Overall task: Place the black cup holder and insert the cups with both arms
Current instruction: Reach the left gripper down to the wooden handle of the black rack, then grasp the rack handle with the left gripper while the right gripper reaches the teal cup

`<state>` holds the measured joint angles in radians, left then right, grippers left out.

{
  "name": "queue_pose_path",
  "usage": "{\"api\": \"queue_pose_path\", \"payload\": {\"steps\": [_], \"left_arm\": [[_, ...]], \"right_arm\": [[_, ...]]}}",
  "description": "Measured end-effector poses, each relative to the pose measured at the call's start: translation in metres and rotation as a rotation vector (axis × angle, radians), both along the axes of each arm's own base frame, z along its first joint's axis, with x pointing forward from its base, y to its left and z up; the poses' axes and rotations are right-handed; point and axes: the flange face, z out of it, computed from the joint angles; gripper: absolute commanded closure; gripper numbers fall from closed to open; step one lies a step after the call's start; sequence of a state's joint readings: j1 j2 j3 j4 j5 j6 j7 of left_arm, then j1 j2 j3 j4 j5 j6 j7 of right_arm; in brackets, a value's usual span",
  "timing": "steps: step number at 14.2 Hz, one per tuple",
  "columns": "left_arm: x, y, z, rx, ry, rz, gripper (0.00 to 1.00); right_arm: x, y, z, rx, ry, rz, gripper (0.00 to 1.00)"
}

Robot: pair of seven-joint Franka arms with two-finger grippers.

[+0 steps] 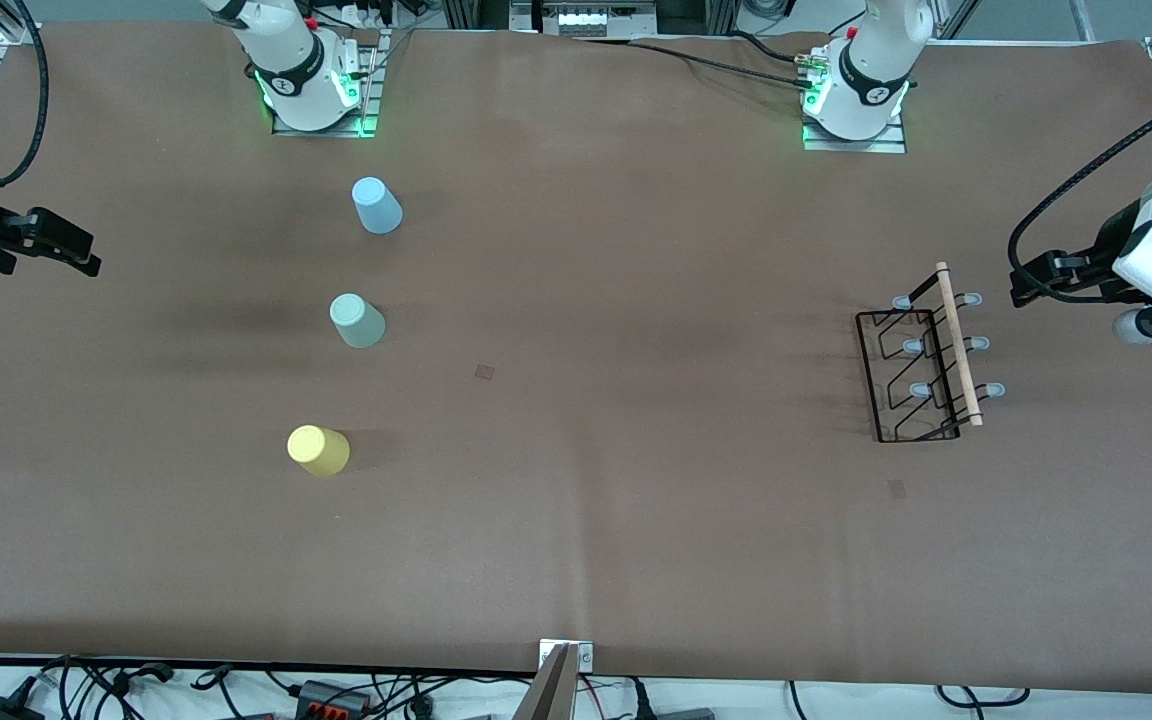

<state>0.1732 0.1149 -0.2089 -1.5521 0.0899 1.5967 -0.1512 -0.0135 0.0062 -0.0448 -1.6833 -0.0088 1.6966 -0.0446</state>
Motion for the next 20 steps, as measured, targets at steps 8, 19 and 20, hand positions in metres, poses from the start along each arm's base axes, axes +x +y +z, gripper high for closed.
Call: {"api": "queue_pose_path", "payload": {"steps": [8,19,20], "left_arm": [[0.003,-0.001,-0.011,-0.002,0.002,-0.003,0.00],[-0.006,-0.012,-0.182,-0.049,0.018,-0.054,0.08],[-0.009,-0.009,-0.189,-0.050,0.024,-0.061,0.13]], "right_arm": [[0.000,0.000,0.000,0.000,0.000,0.000,0.00],[0.003,0.001,-0.014,0.001,0.027,0.002,0.00],[0.006,0.005,-0.022,0.001,0.041,0.008,0.00]]}}
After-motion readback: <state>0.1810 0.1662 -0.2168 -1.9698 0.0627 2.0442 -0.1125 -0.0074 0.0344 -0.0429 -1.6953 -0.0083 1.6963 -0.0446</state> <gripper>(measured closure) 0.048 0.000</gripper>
